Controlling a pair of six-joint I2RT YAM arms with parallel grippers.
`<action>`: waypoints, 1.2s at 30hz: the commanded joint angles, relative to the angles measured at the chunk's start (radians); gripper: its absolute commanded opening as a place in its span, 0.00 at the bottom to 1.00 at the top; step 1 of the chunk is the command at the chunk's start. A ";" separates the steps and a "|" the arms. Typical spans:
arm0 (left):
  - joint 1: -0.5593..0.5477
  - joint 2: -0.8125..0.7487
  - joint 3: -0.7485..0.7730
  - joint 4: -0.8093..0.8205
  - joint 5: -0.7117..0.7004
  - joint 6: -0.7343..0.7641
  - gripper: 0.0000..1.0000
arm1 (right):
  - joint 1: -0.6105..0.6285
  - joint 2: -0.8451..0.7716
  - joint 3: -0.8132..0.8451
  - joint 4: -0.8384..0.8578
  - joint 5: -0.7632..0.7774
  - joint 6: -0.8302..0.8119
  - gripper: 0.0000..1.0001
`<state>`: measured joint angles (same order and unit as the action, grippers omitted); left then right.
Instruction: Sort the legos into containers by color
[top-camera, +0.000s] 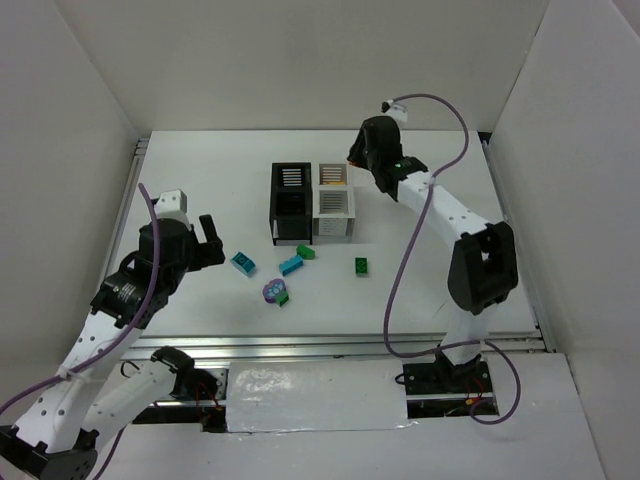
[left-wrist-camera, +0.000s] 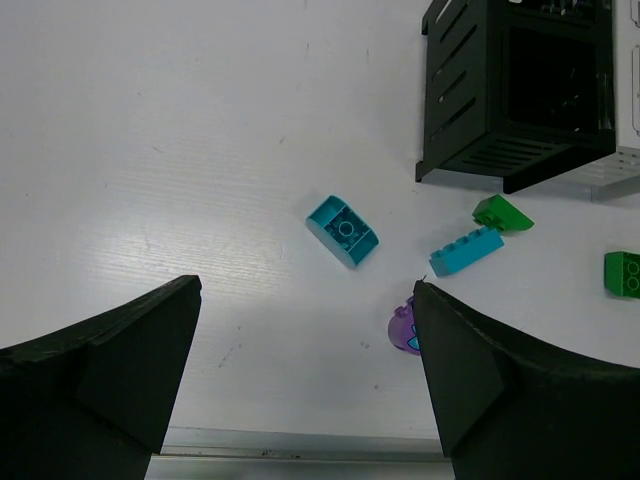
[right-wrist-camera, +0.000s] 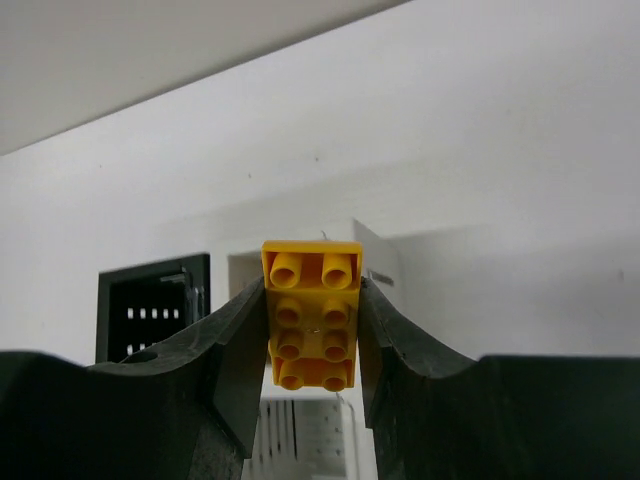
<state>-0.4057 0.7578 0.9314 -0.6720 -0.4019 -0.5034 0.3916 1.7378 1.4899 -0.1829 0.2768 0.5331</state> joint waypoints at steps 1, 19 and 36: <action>0.007 -0.020 0.012 0.045 0.015 -0.001 1.00 | 0.055 0.083 0.131 0.040 0.091 -0.027 0.00; 0.013 0.018 0.015 0.048 0.040 0.009 1.00 | 0.116 0.273 0.251 0.037 0.122 -0.070 0.31; 0.019 0.018 0.017 0.048 0.040 0.014 1.00 | 0.125 0.224 0.168 0.071 0.127 -0.073 0.61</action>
<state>-0.3920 0.7837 0.9314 -0.6575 -0.3618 -0.5003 0.5022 2.0274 1.6810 -0.1585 0.3786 0.4728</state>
